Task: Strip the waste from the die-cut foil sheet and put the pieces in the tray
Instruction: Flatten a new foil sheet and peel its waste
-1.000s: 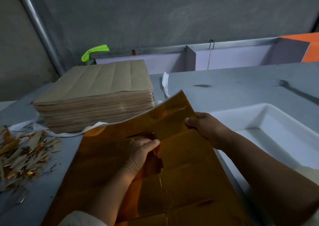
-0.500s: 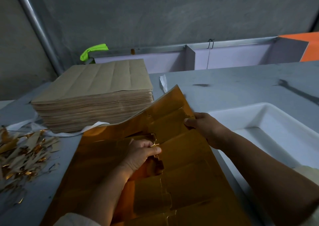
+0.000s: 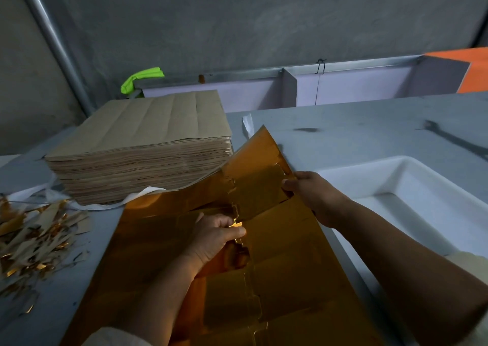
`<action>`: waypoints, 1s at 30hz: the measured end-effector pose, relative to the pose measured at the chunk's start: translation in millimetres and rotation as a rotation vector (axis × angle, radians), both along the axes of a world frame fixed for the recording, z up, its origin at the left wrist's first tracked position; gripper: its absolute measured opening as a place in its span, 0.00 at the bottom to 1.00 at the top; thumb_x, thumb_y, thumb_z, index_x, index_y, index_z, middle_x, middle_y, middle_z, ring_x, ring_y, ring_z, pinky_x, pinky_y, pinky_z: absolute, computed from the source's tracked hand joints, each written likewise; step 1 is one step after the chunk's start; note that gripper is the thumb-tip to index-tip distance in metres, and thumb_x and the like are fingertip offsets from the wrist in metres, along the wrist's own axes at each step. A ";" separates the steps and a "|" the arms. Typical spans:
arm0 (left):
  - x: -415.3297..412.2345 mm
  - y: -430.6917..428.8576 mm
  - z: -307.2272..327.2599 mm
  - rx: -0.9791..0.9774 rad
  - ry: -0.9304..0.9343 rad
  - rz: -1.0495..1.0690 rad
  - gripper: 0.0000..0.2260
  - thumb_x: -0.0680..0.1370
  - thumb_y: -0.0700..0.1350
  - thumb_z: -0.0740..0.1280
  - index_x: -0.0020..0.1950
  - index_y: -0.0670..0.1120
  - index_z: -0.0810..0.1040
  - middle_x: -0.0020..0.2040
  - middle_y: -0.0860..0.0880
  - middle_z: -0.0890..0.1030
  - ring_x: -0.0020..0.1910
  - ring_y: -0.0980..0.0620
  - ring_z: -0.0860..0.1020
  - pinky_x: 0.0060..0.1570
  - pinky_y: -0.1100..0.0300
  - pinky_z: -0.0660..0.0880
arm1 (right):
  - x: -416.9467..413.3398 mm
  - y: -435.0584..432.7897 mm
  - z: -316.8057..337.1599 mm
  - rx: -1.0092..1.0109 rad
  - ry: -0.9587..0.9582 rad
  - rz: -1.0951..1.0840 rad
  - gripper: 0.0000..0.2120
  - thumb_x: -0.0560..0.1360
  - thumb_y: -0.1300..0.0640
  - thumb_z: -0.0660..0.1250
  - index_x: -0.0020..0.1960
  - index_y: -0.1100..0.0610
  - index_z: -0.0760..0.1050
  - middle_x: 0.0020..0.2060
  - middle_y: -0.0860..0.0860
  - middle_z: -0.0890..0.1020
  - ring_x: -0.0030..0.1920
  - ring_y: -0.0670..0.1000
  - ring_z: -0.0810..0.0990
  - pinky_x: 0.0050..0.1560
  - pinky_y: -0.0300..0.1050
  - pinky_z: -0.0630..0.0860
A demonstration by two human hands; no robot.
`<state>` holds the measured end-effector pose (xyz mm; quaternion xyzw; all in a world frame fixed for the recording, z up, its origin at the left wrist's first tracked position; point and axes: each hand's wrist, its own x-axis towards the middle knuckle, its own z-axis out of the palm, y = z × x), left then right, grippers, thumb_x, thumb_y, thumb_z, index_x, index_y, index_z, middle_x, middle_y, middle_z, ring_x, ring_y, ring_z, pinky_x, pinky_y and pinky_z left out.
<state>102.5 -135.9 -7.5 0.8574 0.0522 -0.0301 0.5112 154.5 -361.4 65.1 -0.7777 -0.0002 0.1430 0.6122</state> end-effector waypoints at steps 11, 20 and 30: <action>-0.9 -1.5 0.4 0.002 0.034 0.039 0.12 0.78 0.57 0.66 0.46 0.50 0.83 0.53 0.50 0.79 0.67 0.45 0.67 0.69 0.46 0.59 | -1.7 -1.7 7.0 0.030 0.079 -0.002 0.10 0.79 0.54 0.64 0.54 0.60 0.76 0.47 0.64 0.82 0.46 0.64 0.83 0.52 0.57 0.81; -1.0 -1.4 15.5 -0.474 0.028 0.237 0.11 0.81 0.45 0.60 0.52 0.43 0.81 0.50 0.45 0.83 0.53 0.44 0.79 0.57 0.47 0.73 | -1.0 0.1 3.8 0.006 0.093 0.042 0.13 0.79 0.56 0.64 0.60 0.61 0.76 0.53 0.66 0.81 0.53 0.67 0.82 0.55 0.62 0.79; 2.0 4.5 17.4 -0.489 0.038 0.187 0.06 0.78 0.44 0.66 0.42 0.47 0.81 0.45 0.44 0.84 0.55 0.38 0.80 0.64 0.40 0.71 | 0.3 1.7 1.2 -0.020 0.073 0.040 0.07 0.80 0.56 0.63 0.52 0.58 0.78 0.42 0.59 0.84 0.43 0.60 0.83 0.42 0.49 0.81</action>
